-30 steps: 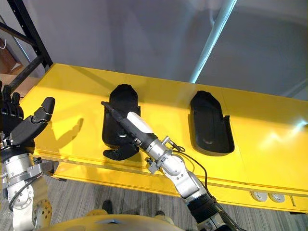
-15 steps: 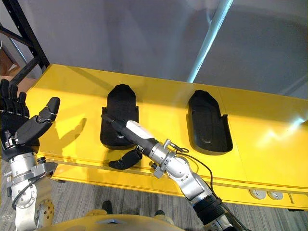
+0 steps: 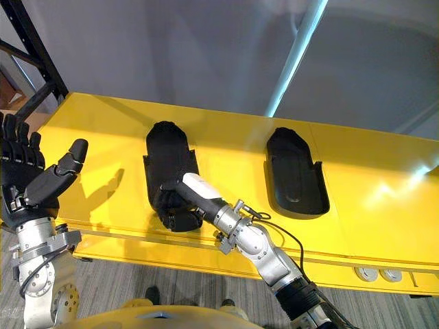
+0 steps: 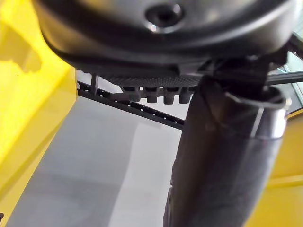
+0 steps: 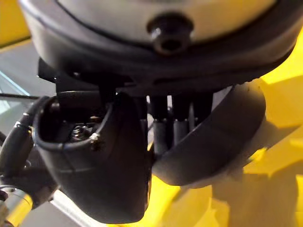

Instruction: Walk over and take three plastic housings, then place them on the shelf

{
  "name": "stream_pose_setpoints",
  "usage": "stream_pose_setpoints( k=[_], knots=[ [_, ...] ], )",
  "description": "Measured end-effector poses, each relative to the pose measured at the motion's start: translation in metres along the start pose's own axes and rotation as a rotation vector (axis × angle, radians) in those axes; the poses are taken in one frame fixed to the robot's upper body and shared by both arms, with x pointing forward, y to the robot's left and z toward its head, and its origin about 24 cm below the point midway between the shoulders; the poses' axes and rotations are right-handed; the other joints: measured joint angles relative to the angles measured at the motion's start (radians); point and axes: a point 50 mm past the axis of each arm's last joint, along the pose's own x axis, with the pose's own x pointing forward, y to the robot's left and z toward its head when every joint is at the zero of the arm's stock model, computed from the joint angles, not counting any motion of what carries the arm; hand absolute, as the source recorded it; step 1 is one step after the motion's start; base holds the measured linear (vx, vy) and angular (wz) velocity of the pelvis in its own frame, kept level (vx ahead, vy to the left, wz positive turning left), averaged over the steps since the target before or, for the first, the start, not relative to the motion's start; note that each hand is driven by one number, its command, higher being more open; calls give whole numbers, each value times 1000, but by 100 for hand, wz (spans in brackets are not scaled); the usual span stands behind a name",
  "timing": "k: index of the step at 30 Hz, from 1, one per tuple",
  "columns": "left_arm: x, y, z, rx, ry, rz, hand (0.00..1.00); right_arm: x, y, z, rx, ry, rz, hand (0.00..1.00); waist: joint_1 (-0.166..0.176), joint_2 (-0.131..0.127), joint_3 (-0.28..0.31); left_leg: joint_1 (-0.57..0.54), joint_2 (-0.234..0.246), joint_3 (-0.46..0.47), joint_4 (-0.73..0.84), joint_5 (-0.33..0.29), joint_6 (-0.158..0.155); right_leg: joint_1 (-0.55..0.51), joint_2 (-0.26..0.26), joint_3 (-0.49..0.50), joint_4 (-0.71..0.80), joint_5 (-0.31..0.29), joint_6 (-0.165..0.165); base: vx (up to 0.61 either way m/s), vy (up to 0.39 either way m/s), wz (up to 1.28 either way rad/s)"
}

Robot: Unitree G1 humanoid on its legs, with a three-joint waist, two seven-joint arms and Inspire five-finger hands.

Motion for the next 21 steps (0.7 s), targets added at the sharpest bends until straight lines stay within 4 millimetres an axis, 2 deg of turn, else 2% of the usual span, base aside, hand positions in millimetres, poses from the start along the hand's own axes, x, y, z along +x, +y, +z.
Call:
stream_pose_setpoints(
  k=[11,21],
  knots=[
    [-5,4,-1,18,21,8,100,0,3,0,-1,3,-22,0,-12,5,-1,1,0,9,0,0,0,-1,0,3,0,1,0,0,0,0],
    [-5,3,-2,12,24,1,100,2,6,-4,9,29,-70,0,-14,25,-9,9,3,21,0,0,0,-1,3,17,0,2,0,-3,1,-3]
  ],
)
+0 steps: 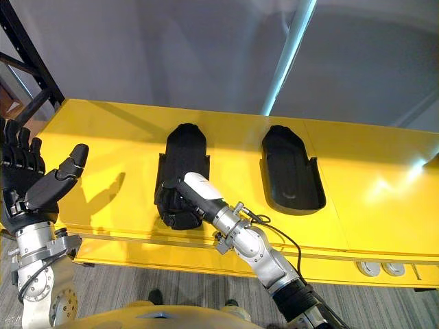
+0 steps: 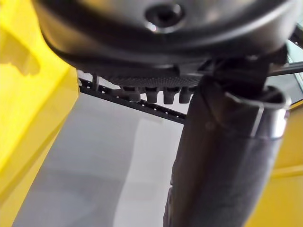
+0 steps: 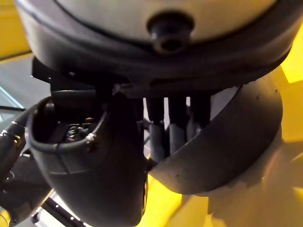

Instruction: Walk over and take three plastic housings, then place them on the shelf

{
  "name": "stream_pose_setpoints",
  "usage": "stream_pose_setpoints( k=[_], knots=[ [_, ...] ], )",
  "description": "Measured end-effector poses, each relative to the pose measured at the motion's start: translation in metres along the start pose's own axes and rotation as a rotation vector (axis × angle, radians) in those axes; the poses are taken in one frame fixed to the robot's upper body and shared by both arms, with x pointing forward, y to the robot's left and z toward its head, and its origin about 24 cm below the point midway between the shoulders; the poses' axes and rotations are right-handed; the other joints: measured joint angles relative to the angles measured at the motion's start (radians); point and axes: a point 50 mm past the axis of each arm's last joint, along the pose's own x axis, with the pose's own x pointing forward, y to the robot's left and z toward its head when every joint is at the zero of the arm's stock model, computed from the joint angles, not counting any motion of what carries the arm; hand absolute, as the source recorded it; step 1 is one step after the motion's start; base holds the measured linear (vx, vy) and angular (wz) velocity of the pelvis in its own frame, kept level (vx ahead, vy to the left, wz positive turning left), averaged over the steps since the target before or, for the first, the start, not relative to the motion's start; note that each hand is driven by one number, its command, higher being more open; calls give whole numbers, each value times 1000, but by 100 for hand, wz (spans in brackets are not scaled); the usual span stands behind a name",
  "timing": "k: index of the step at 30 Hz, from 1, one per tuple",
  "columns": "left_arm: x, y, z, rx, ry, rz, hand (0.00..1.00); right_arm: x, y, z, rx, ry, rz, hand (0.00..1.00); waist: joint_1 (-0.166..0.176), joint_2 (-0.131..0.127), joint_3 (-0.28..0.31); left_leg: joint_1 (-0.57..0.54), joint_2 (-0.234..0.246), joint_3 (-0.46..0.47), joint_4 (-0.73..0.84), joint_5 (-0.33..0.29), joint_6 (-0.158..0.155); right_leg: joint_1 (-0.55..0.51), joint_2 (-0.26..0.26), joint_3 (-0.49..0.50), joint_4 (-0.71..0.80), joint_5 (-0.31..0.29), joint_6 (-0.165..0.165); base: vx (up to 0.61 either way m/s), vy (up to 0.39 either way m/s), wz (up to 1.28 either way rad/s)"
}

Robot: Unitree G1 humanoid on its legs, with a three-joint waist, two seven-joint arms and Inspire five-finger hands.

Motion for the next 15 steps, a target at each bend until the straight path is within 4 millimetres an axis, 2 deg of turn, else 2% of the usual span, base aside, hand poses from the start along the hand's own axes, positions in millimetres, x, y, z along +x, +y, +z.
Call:
stream_pose_setpoints(
  k=[15],
  knots=[
    [-2,-7,-2,-21,13,-42,100,13,1,-7,-9,23,-66,0,4,3,-1,4,4,-13,-1,5,-2,7,4,-11,3,-1,-1,-4,0,1]
  ],
)
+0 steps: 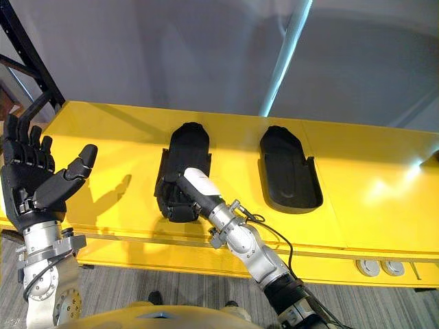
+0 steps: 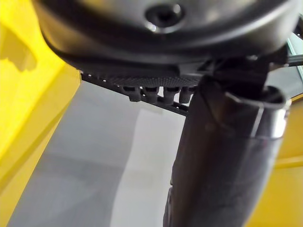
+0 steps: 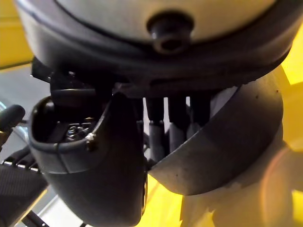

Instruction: Walk over and take three plastic housings, then place them on the shelf

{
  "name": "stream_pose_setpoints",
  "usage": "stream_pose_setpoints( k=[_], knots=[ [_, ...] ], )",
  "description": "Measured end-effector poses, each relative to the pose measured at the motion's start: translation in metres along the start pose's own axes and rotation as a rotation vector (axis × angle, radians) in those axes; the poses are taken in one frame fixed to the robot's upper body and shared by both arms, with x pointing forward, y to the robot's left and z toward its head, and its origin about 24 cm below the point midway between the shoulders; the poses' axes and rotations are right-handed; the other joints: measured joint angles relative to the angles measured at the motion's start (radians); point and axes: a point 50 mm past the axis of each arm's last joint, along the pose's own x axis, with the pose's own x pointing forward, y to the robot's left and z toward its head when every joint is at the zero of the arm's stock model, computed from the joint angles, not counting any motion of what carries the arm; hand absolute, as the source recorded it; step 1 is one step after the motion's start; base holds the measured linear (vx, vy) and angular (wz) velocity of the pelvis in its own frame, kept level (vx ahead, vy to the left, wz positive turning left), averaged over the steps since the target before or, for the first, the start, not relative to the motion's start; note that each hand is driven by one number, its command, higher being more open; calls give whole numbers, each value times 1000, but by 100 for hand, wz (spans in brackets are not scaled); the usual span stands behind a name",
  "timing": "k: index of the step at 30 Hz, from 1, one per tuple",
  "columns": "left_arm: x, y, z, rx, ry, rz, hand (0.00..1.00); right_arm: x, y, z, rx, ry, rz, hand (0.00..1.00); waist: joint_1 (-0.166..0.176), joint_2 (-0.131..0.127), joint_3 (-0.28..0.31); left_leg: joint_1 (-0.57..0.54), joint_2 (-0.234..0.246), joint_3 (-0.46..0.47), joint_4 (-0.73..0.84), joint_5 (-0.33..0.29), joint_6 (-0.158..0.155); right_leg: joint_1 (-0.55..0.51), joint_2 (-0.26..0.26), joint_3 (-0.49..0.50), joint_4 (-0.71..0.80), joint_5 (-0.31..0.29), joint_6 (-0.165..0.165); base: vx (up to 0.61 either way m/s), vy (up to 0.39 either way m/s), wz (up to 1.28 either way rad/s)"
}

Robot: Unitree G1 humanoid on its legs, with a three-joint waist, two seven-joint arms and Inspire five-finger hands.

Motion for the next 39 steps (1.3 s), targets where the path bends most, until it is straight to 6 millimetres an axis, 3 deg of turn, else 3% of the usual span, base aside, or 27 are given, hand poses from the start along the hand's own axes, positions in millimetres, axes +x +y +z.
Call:
stream_pose_setpoints(
  k=[14,15,31,39],
  knots=[
    [0,-2,0,-1,0,-38,100,10,-5,-5,-65,10,8,0,19,1,0,-5,1,-20,0,9,0,10,1,-24,-1,-7,-11,-9,1,5],
    [0,-2,0,-1,0,-39,100,10,-5,-5,-64,15,10,100,21,0,0,-6,1,-20,0,9,0,10,1,-25,-2,-7,-11,-9,4,5],
    [-1,-8,-1,-10,9,-95,100,12,-9,3,-76,2,26,100,20,-11,2,-13,3,0,0,9,-1,-4,2,-6,-6,2,-1,3,1,-2],
    [1,-6,0,8,6,-107,100,-6,-24,8,-107,13,-10,100,19,-18,4,-7,6,18,0,2,-4,-10,6,14,-7,3,-1,2,2,-6]
  ],
)
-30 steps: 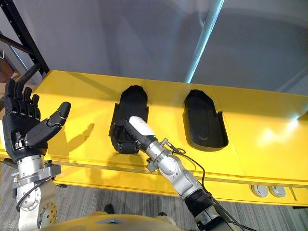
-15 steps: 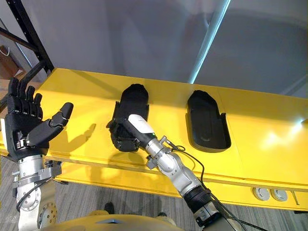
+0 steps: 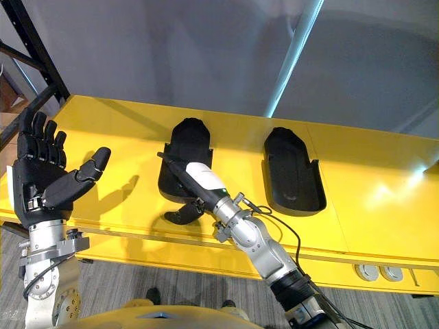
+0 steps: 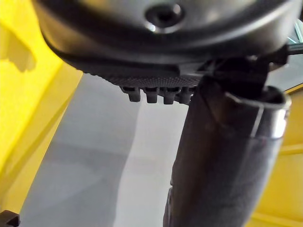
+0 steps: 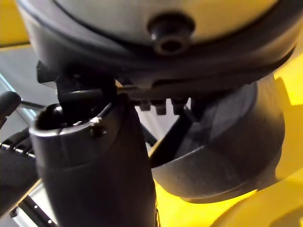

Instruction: Walk over and take three plastic housings, then place them on the shelf

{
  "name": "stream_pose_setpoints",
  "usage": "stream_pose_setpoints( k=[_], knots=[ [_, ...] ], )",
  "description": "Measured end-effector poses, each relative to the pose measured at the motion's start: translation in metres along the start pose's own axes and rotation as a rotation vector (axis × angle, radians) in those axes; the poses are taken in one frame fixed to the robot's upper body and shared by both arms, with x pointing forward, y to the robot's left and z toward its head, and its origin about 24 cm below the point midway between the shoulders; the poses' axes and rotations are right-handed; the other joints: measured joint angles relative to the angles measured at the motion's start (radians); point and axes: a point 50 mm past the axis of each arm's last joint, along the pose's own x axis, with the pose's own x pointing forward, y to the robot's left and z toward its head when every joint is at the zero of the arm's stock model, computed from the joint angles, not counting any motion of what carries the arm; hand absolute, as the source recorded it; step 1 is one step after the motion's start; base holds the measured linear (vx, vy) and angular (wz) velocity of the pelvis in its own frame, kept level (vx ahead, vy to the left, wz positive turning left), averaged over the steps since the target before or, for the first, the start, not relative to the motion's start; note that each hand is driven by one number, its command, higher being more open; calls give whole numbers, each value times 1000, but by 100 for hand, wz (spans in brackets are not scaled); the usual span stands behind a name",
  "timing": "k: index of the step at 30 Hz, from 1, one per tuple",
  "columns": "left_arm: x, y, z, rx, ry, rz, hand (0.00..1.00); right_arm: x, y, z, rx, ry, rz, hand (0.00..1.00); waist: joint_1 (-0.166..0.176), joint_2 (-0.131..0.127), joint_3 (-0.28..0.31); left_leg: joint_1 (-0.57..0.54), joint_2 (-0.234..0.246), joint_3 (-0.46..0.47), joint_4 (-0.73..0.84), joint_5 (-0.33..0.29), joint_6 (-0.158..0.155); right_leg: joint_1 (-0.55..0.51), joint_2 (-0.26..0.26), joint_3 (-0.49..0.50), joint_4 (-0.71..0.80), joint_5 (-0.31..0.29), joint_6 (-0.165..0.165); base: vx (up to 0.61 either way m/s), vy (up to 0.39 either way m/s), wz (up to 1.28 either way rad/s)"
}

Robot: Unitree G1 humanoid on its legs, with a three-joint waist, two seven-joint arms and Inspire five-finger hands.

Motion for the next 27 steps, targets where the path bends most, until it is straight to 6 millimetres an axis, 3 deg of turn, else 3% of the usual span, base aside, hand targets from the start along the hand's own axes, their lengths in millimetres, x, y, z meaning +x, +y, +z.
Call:
stream_pose_setpoints(
  k=[10,16,21,25,27],
  knots=[
    [0,-1,0,-39,6,-31,100,-6,-47,30,-61,-161,-226,100,-27,0,-1,3,13,9,3,-8,-9,-5,13,12,-3,0,0,3,-2,-4],
    [1,-3,-1,-43,18,-61,100,-11,-64,30,64,-193,-314,100,-28,6,-5,8,14,18,3,-12,-12,-4,15,20,-4,0,0,-5,-1,-4],
    [4,-6,0,-57,7,-92,100,-24,-82,42,141,-257,-437,100,-31,24,-18,11,15,32,3,-15,-12,-9,16,32,-5,0,-1,2,1,-6],
    [5,-6,2,-88,-2,-95,100,-36,-93,33,197,-208,-618,100,-53,32,-30,24,17,58,4,-19,-13,-13,19,59,-4,3,-3,2,5,-17],
    [5,-6,2,-101,-5,-90,100,-56,-102,18,199,-117,-759,100,-63,32,-37,32,19,83,4,-27,-14,-18,21,80,-5,4,-3,-14,15,-36]
  ],
)
